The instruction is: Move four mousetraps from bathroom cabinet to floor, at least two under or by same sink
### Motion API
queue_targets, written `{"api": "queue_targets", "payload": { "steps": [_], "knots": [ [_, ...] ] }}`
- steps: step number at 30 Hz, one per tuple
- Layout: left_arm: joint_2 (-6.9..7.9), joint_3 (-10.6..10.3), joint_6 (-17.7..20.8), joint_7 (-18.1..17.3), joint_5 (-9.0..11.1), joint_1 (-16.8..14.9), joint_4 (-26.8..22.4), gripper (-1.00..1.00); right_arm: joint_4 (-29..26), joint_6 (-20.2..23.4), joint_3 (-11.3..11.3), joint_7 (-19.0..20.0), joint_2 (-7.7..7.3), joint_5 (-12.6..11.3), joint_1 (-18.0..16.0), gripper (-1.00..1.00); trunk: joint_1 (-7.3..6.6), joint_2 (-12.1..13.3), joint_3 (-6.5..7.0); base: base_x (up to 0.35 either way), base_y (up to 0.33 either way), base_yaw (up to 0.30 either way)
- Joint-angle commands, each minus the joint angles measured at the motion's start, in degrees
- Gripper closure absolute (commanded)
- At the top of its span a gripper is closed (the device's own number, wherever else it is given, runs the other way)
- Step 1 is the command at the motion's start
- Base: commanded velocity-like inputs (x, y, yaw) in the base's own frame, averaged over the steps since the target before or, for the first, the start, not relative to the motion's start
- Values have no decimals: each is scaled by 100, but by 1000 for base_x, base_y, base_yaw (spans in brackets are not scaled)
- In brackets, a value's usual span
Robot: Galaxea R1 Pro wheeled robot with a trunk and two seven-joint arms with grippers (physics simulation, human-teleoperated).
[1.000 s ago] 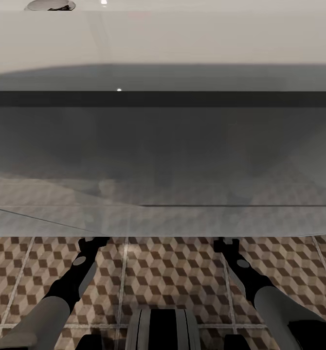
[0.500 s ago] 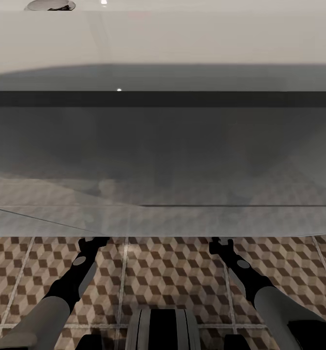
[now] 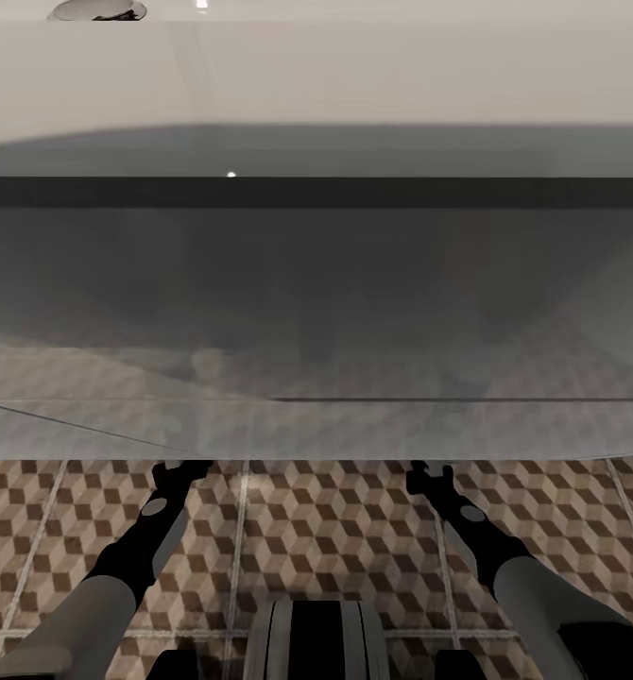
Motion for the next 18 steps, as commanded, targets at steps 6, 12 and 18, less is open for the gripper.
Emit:
{"api": "queue_targets", "payload": {
  "steps": [6, 12, 18],
  "knots": [
    [2, -7, -24, 9, 47, -2, 3, 100, 179, -2, 30, -60, -5, -26, -4, 100, -1, -1, -3, 0, 0, 0],
    [2, -5, -29, 9, 47, -2, 3, 100, 205, 108, 29, -92, -5, -25, -5, 100, -1, -1, -3, 0, 0, 0],
    [2, -5, -29, 9, 47, -2, 3, 100, 207, 184, 28, -96, -5, -11, -3, 100, -1, -1, -3, 0, 0, 0]
  ]
}}
